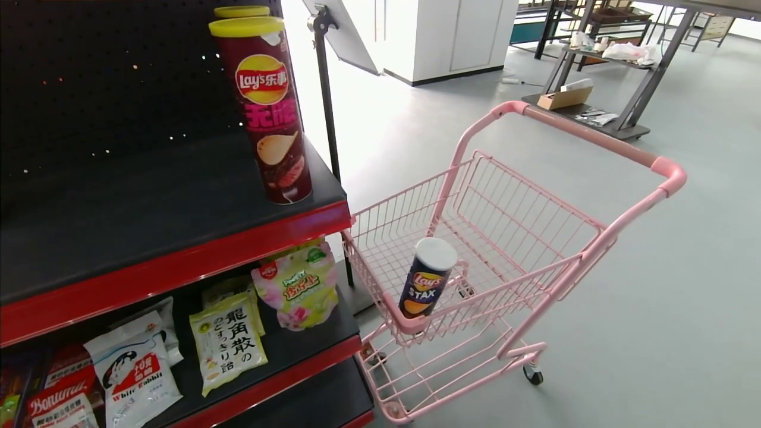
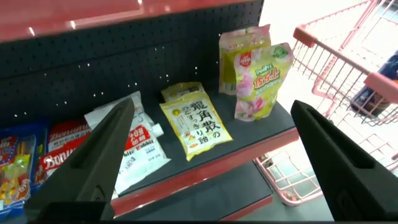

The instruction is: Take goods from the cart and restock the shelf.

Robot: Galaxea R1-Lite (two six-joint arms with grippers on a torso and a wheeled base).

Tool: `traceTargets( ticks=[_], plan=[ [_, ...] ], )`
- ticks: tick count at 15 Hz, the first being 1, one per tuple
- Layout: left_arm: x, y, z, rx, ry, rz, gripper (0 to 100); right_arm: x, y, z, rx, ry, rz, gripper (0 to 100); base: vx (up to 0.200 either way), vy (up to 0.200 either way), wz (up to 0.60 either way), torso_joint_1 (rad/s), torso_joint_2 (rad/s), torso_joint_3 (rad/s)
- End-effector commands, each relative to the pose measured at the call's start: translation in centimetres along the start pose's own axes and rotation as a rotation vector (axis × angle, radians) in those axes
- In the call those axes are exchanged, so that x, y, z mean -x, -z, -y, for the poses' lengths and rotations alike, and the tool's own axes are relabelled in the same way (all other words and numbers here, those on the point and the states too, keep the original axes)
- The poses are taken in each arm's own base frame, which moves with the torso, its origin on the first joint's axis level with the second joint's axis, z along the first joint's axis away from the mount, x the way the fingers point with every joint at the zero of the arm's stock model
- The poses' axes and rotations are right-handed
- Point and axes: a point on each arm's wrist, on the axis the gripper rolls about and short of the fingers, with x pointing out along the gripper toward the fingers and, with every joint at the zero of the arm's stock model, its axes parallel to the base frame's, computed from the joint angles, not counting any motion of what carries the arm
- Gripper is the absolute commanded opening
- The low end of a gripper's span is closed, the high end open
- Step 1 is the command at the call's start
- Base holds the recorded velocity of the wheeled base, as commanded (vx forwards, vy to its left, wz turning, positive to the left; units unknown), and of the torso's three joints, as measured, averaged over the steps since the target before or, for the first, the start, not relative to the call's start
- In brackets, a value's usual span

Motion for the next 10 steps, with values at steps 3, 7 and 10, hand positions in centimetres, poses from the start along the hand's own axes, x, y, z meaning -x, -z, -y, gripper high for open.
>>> traceTargets(
  ticks=[3, 7, 10],
  plan=[
    [-0.01, 0.00, 0.00, 0.000, -0.001, -0.001, 100, 0.00, 0.00, 0.00, 0.000, 0.000, 0.000, 100, 0.000, 0.000, 0.00, -0.150, 0.53, 0.365],
    [-0.01, 0.00, 0.00, 0.000, -0.001, -0.001, 100, 0.00, 0.00, 0.00, 0.001, 0.000, 0.000, 100, 0.000, 0.000, 0.00, -0.128, 0.50, 0.382],
    [-0.01, 0.00, 0.00, 0.000, -0.001, -0.001, 100, 0.00, 0.00, 0.00, 0.003, 0.000, 0.000, 100, 0.000, 0.000, 0.00, -0.082, 0.45, 0.360]
  ],
)
